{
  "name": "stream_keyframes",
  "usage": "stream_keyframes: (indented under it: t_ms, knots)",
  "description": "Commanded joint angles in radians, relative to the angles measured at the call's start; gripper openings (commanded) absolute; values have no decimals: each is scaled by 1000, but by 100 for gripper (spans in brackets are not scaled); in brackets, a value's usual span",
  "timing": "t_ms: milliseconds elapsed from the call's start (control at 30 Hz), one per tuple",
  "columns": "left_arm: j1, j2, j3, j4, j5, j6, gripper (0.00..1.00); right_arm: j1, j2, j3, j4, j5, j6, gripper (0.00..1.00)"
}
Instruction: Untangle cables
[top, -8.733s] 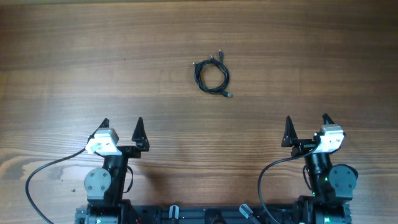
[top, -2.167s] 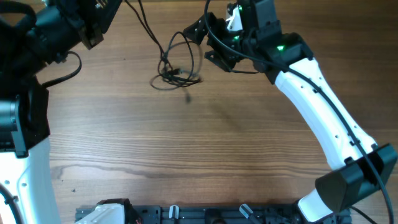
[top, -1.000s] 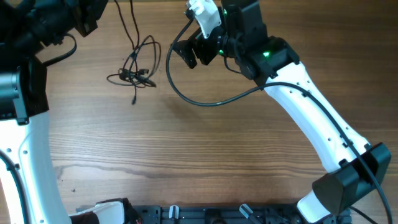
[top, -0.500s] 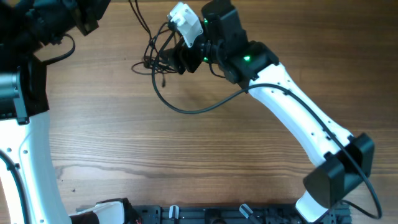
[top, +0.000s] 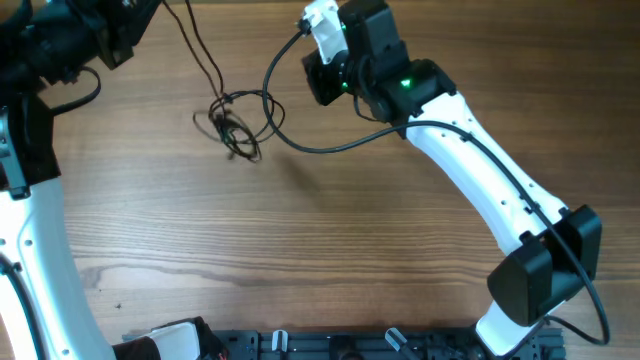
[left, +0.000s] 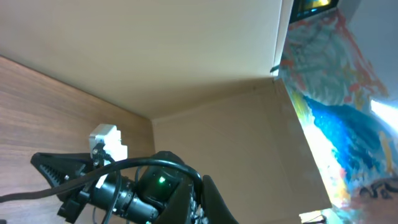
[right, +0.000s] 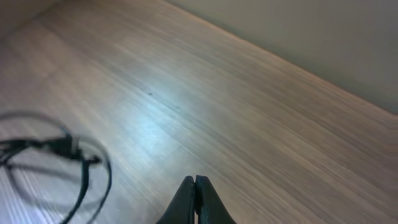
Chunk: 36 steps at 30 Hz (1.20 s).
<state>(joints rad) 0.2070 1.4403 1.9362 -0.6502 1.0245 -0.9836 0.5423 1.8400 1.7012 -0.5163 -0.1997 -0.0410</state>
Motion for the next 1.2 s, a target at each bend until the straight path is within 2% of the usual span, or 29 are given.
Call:
stream_keyframes:
  t_ms: [0,33,167,500,600,833,900,1033,1167]
  knots:
    - [5,-13,9,10,26,42,4,6,-36,-7,-3,10,27,84]
    - [5,-12,9,10,26,42,4,7,-36,-7,-3,-14,44,100]
    - [5,-13,9,18,26,29,4,10,-35,-7,7,-151,53,99]
    - [8,-13,9,45,-10,4,4,102,-27,-8,6,-161,70,98]
    - [8,-13,9,44,-132,3,4,102,-27,-8,4,-161,78,98]
    - [7,-13,9,29,-539,-31,4,103,-27,-8,-9,-210,102,98]
    - [7,-13,9,3,-585,-59,4,112,-27,-8,-6,-228,105,98]
    - [-4,-11,9,-24,-568,-159,4,167,-27,-8,56,-227,103,98]
    - [-7,-11,9,-24,-457,-286,4,225,-22,-8,156,-179,104,98]
